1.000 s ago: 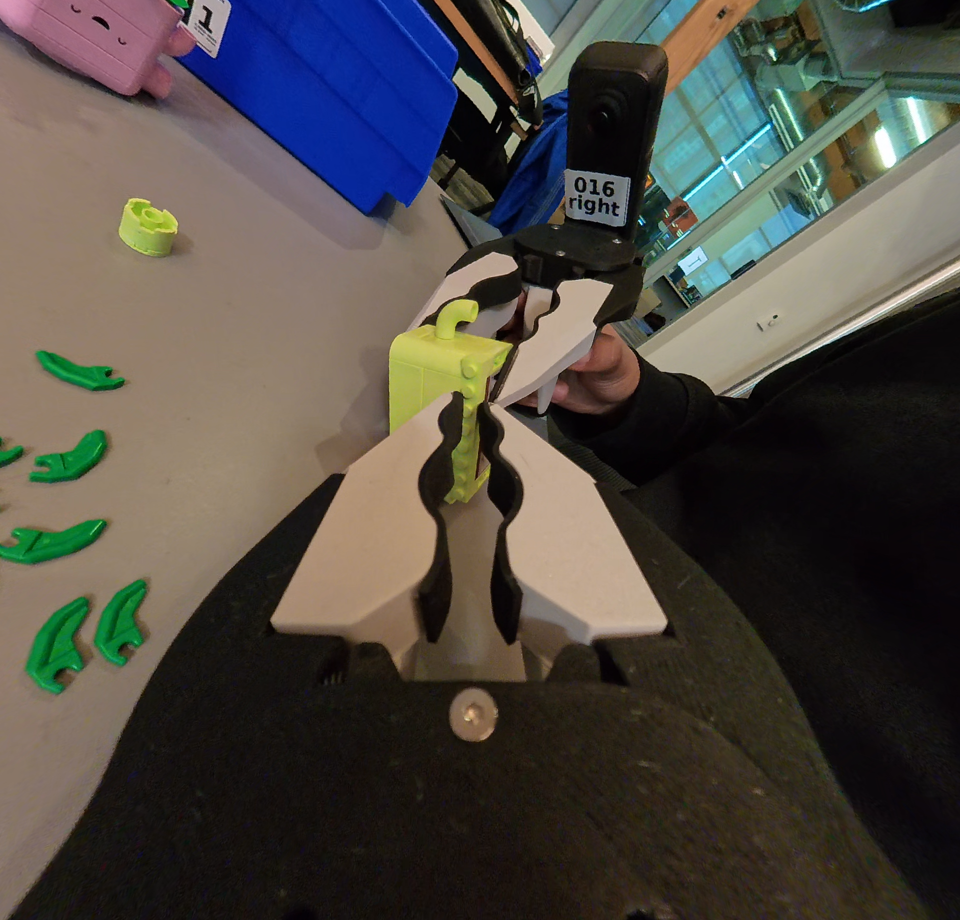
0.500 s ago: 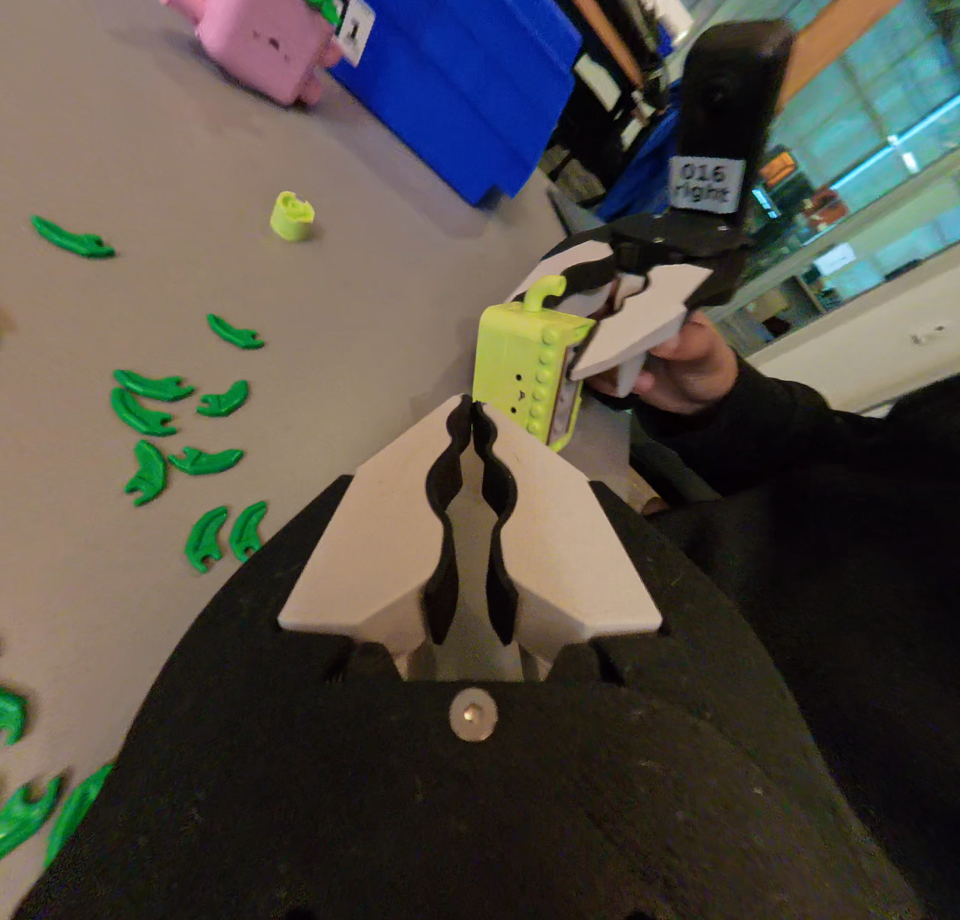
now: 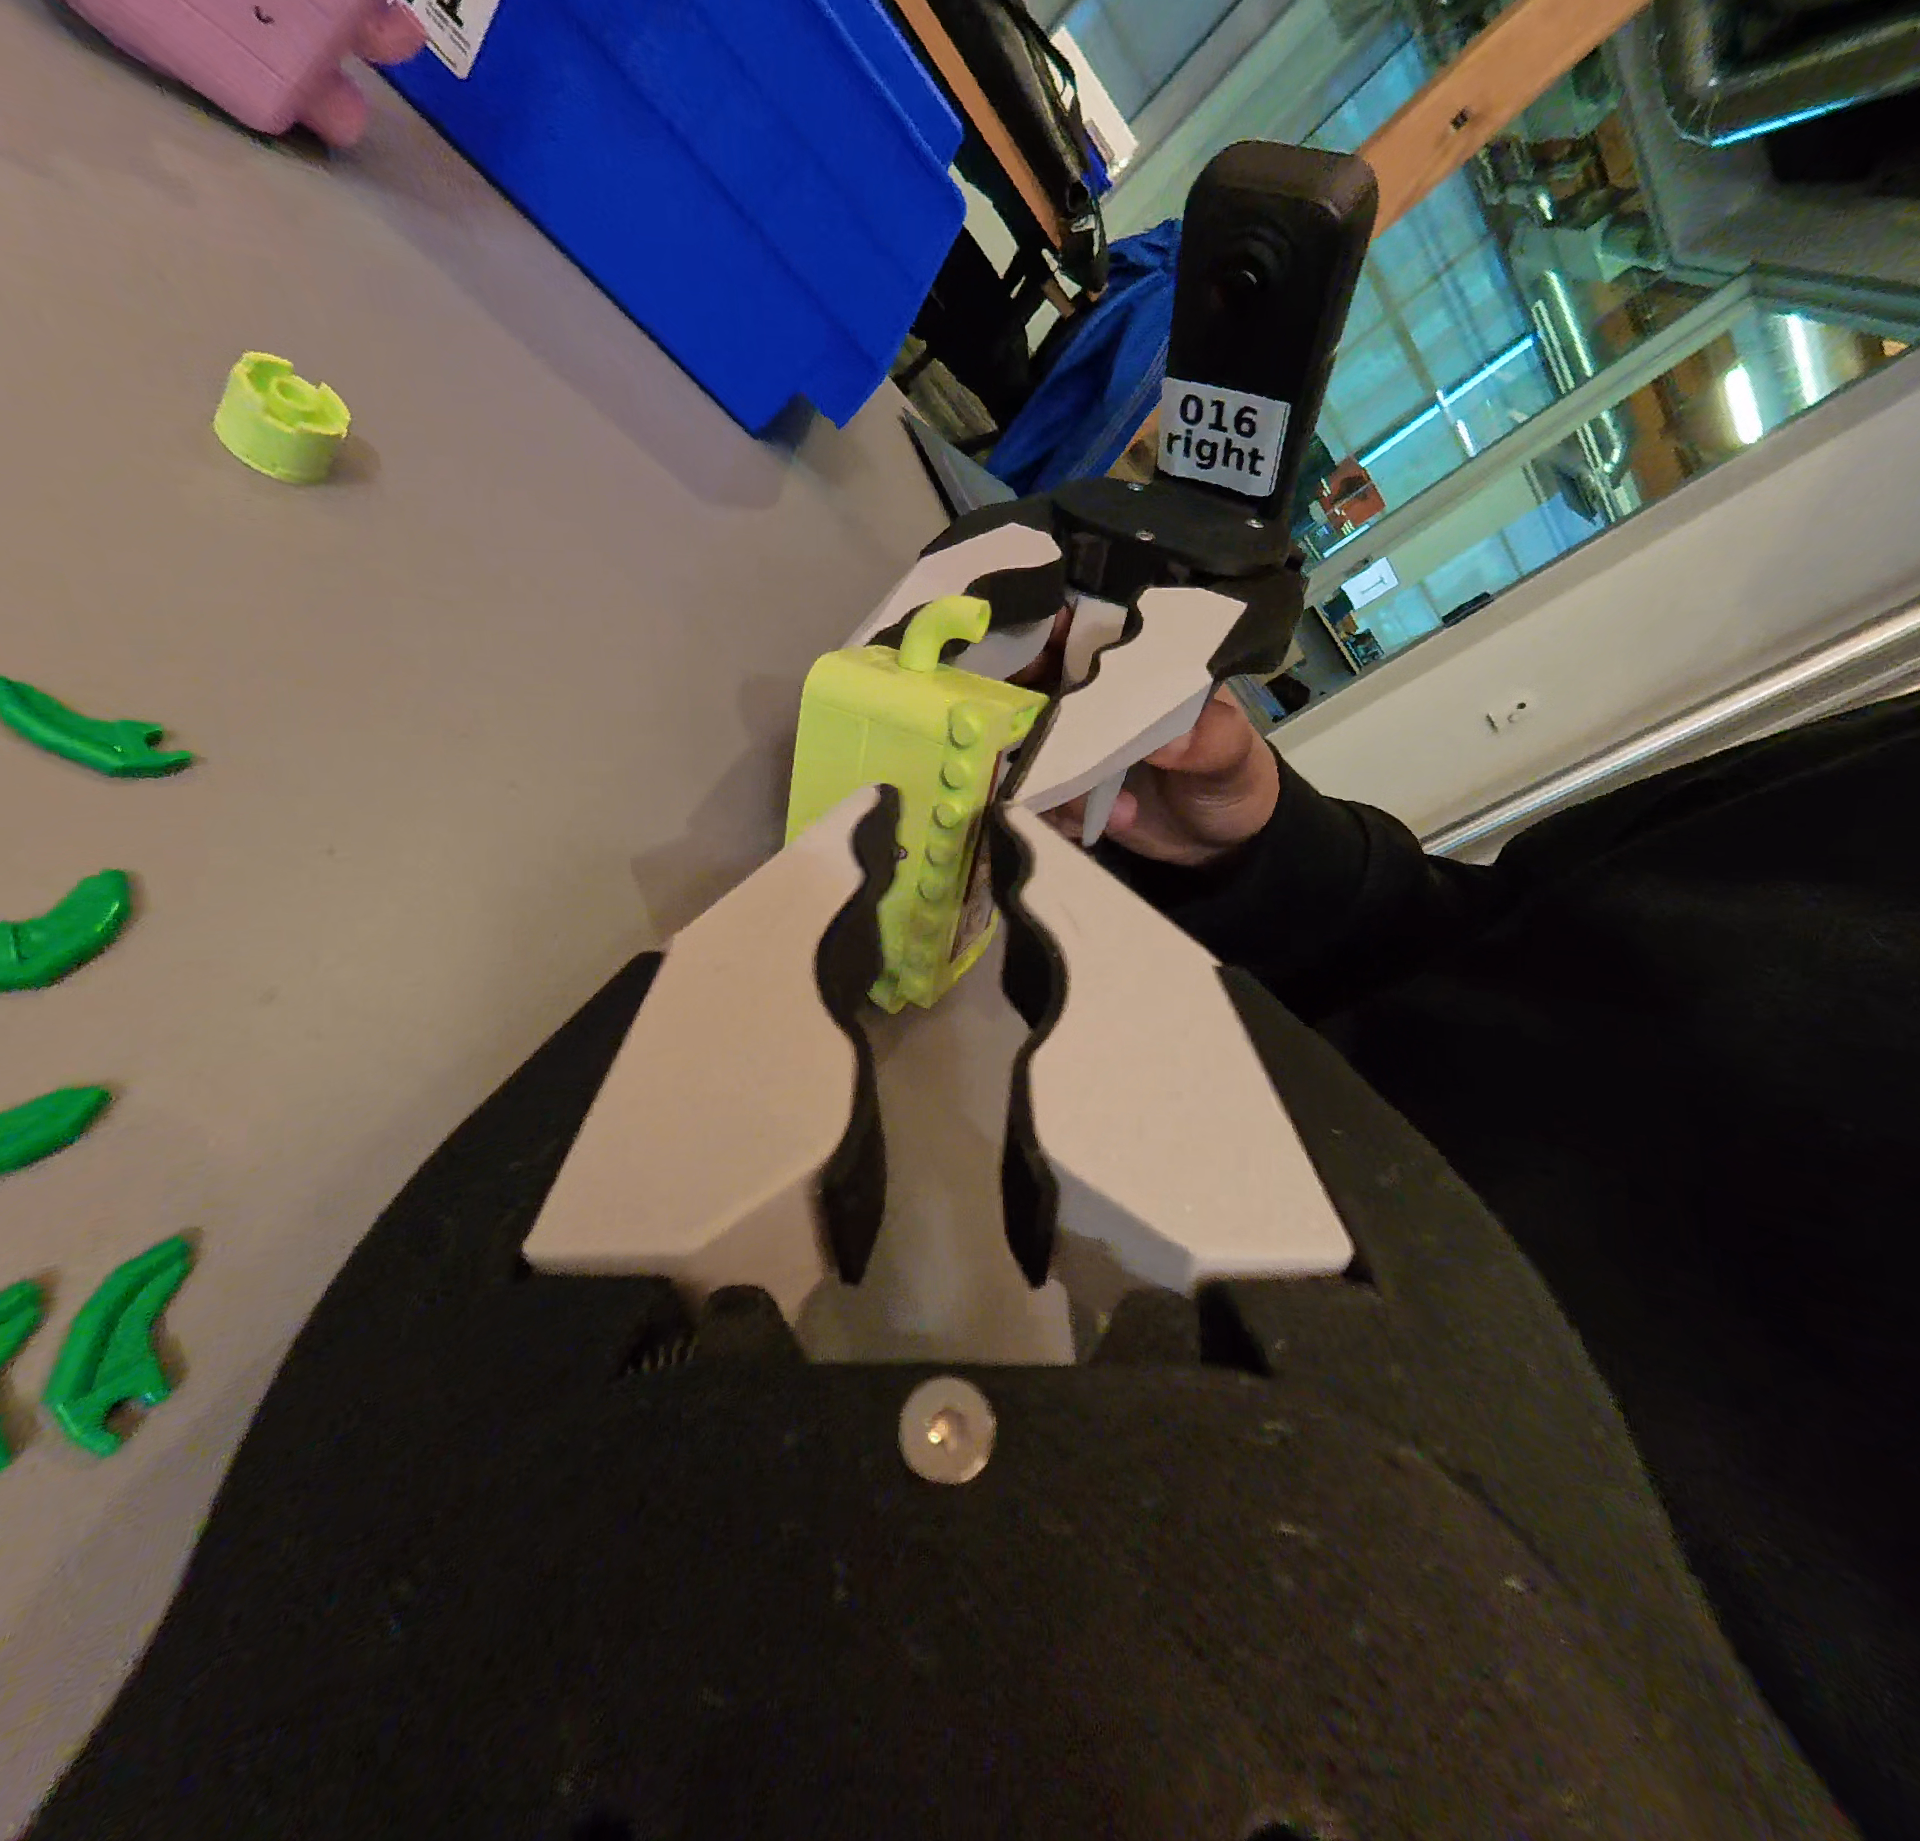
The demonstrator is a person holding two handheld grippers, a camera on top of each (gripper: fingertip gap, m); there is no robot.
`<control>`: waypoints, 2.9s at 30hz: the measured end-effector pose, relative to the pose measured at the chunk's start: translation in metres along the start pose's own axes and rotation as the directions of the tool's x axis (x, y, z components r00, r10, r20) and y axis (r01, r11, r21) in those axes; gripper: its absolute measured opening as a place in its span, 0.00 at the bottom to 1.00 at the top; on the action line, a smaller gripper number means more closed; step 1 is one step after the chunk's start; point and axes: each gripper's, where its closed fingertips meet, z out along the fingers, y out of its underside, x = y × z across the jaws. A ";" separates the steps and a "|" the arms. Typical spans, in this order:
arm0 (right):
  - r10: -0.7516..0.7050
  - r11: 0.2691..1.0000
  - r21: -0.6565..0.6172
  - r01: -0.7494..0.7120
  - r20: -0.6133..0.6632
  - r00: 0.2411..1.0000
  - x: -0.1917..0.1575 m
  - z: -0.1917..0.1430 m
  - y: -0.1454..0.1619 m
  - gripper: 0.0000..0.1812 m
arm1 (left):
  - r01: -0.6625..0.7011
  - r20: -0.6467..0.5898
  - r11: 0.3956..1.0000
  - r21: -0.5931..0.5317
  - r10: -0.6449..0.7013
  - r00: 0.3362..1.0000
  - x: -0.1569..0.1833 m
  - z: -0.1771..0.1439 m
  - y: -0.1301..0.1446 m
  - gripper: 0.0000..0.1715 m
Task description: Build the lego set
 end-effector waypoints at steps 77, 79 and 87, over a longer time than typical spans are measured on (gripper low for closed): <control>0.096 0.995 -0.007 -0.095 0.066 0.993 0.011 -0.021 0.002 0.25 | 0.013 -0.066 1.000 0.021 -0.012 0.998 0.004 -0.009 -0.005 0.00; 0.091 0.996 -0.009 -0.090 0.059 0.994 0.011 -0.021 0.003 0.24 | 0.042 -0.103 0.999 0.011 -0.041 0.994 0.009 -0.002 -0.002 0.05; 0.085 0.996 -0.015 -0.084 0.064 0.994 0.008 -0.017 0.003 0.24 | 0.066 -0.055 0.998 -0.024 -0.067 0.996 0.004 0.015 0.003 0.08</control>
